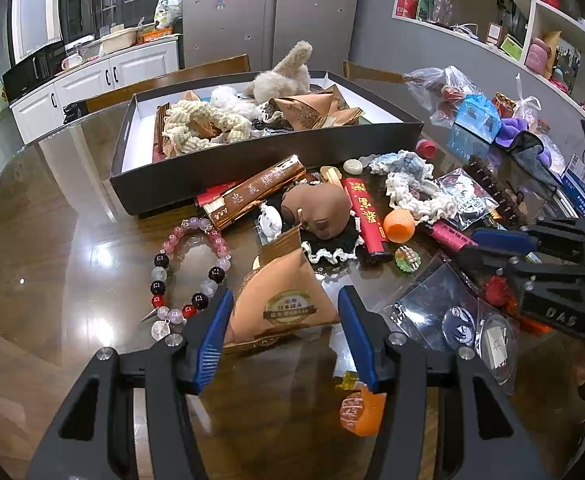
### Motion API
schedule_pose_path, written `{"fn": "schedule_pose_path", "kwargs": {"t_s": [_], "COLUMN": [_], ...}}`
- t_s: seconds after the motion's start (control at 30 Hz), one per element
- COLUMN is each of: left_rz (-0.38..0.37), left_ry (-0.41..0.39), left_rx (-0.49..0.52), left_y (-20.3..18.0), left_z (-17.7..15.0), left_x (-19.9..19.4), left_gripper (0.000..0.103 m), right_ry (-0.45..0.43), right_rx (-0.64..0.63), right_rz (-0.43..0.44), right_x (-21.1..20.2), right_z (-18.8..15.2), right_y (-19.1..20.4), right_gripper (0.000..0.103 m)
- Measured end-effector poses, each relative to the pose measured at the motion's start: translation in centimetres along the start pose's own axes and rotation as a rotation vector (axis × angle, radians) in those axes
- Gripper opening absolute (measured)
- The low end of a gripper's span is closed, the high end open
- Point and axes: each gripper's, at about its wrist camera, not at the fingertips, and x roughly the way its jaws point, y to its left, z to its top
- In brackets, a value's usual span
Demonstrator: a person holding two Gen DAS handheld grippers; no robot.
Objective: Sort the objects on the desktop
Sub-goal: 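Lift the red fuzzy ball out of the pile with the right gripper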
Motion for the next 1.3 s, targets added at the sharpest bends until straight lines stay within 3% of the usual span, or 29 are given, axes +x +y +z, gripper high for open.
{"fn": "schedule_pose_path", "kwargs": {"t_s": [0.33,0.37,0.4,0.63,0.9,1.1,1.17,1.3], "left_rz": [-0.010,-0.011,-0.011,-0.015,-0.016,-0.017,-0.019,-0.018], "left_ry": [-0.007,-0.007,-0.007,-0.002,-0.003,-0.002,-0.002,-0.006], "left_rx": [-0.006,-0.005,-0.005,0.001,0.000,0.000,-0.004,-0.008], "left_y": [0.0,-0.1,-0.1,-0.3,-0.3,-0.3,-0.2,-0.1], "left_z": [0.1,0.1,0.1,0.0,0.0,0.0,0.0,0.0], "left_x": [-0.2,-0.2,-0.3,-0.2,-0.1,-0.1,-0.2,-0.3], "left_gripper": [0.055,0.055,0.055,0.055,0.055,0.055,0.055,0.055], "right_ry": [-0.039,-0.040,-0.039,-0.021,0.006,0.006,0.012,0.005], "right_rx": [0.041,0.040,0.043,0.046,-0.021,-0.076,-0.093,-0.081], "right_rz": [0.034,0.034,0.041,0.052,0.041,0.006,-0.026,-0.022], "right_x": [-1.8,-2.0,-2.0,-1.8,-1.1,-1.0,-1.0,-1.6], "right_z": [0.0,0.0,-0.1,-0.7,-1.2,-1.2,-1.3,-1.7], "right_y": [-0.6,-0.6,-0.7,-1.0,-0.1,0.6,0.7,0.2], "right_gripper": [0.022,0.011,0.008,0.008,0.013,0.028,0.043,0.043]}}
